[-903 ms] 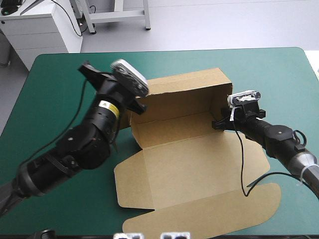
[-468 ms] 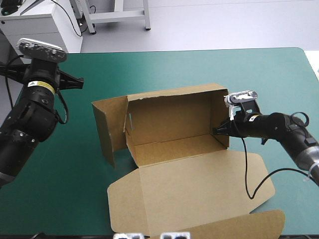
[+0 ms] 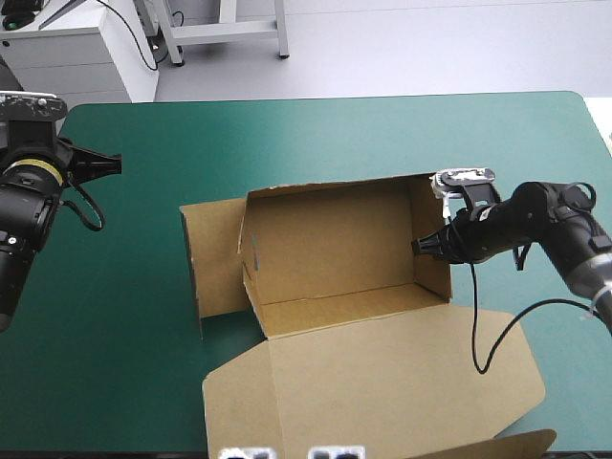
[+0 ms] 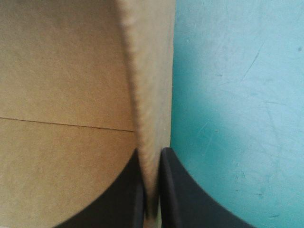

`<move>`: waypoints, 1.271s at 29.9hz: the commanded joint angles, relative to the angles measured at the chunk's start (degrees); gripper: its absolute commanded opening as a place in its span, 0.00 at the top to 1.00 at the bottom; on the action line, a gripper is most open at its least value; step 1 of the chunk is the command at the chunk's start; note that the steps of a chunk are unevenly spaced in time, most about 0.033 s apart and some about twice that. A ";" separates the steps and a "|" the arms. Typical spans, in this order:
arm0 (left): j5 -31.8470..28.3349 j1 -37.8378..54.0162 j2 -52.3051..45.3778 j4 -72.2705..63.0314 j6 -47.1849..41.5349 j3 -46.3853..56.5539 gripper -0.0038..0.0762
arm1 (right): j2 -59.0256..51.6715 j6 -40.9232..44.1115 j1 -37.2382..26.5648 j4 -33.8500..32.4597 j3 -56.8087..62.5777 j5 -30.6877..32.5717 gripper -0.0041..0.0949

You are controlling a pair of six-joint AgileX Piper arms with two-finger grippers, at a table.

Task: Fold the box

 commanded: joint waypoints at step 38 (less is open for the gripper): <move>0.25 0.56 3.96 -12.80 9.86 -0.56 0.95 | 16.36 -2.24 -0.19 -3.01 -36.65 10.73 0.59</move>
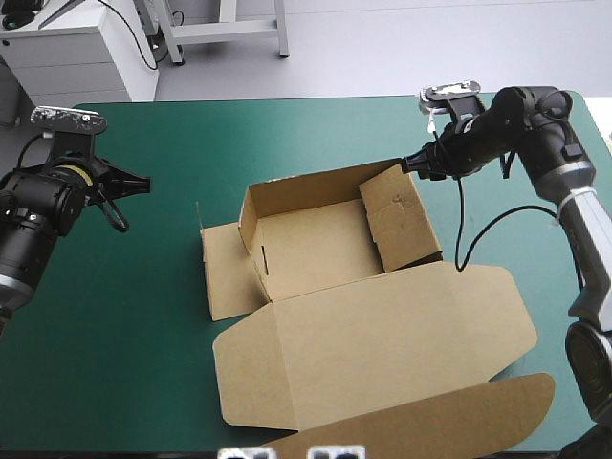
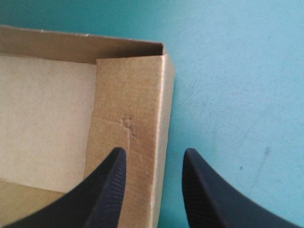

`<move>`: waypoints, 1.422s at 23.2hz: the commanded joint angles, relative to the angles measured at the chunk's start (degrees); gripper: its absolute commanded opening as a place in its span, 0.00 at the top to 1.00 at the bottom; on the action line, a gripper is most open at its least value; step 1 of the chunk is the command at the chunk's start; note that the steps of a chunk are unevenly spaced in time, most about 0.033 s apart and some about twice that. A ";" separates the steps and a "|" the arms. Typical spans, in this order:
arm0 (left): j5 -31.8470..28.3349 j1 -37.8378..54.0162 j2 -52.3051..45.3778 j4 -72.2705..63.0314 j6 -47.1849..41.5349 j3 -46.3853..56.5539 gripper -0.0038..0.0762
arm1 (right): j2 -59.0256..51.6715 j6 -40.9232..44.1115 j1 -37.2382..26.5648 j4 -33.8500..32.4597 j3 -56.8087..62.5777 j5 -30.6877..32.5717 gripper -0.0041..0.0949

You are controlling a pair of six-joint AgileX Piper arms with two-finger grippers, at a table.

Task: Fold the box

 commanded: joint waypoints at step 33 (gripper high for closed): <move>-3.50 15.42 -1.32 -26.36 8.03 -1.59 0.95 | 10.27 -3.48 -3.58 17.37 -1.84 -2.55 0.97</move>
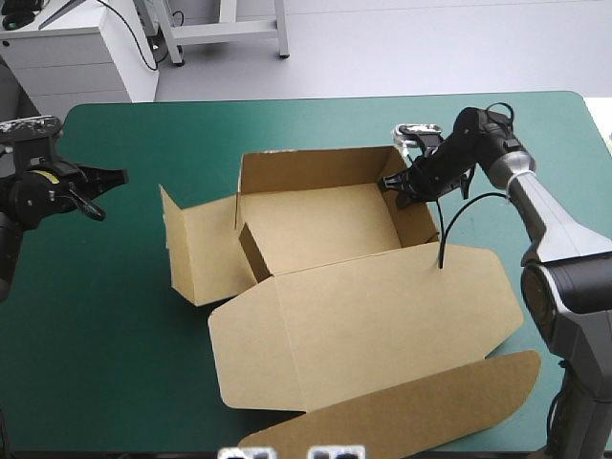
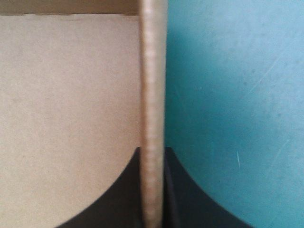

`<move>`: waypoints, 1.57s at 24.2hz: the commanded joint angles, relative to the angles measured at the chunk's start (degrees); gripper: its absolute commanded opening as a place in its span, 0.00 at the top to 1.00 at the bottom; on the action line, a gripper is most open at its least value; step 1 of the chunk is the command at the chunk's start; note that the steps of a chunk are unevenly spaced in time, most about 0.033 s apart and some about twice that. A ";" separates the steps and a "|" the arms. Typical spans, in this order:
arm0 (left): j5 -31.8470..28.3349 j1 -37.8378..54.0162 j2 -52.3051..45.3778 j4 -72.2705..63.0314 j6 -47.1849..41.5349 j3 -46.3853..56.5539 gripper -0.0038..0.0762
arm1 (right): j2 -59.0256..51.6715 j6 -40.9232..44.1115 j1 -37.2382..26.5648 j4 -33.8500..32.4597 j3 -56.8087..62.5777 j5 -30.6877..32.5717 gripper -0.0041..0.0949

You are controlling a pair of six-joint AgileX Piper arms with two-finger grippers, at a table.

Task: Fold the box

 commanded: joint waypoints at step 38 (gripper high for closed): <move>16.32 -1.02 1.55 -73.64 41.90 -1.80 0.96 | -20.16 1.89 2.77 2.92 -1.27 -22.02 0.96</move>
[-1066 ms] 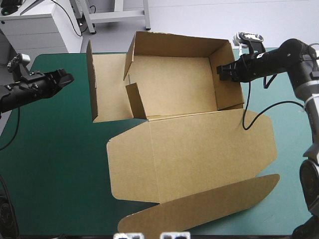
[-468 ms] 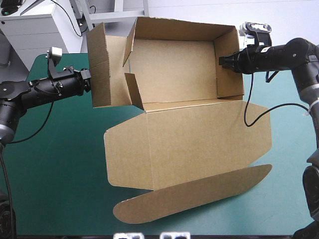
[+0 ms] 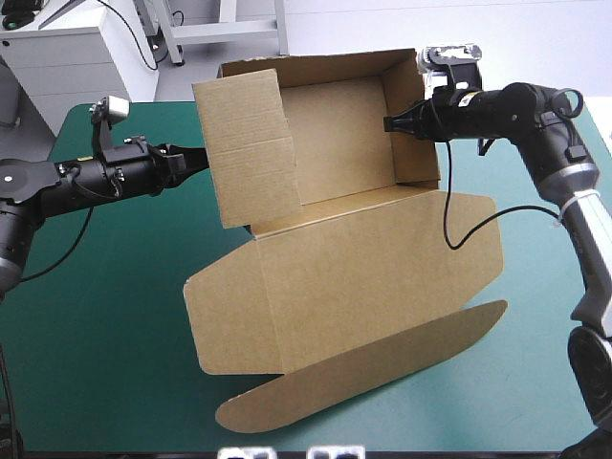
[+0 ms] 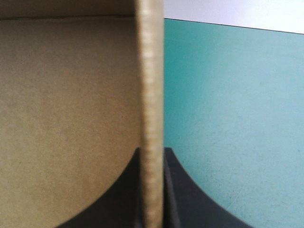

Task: Fold the box

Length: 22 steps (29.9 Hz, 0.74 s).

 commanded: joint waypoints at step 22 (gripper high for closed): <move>7.50 -0.32 -2.42 -1.16 -0.86 -1.80 0.39 | 1.17 8.59 6.03 -7.07 -1.46 -8.44 0.96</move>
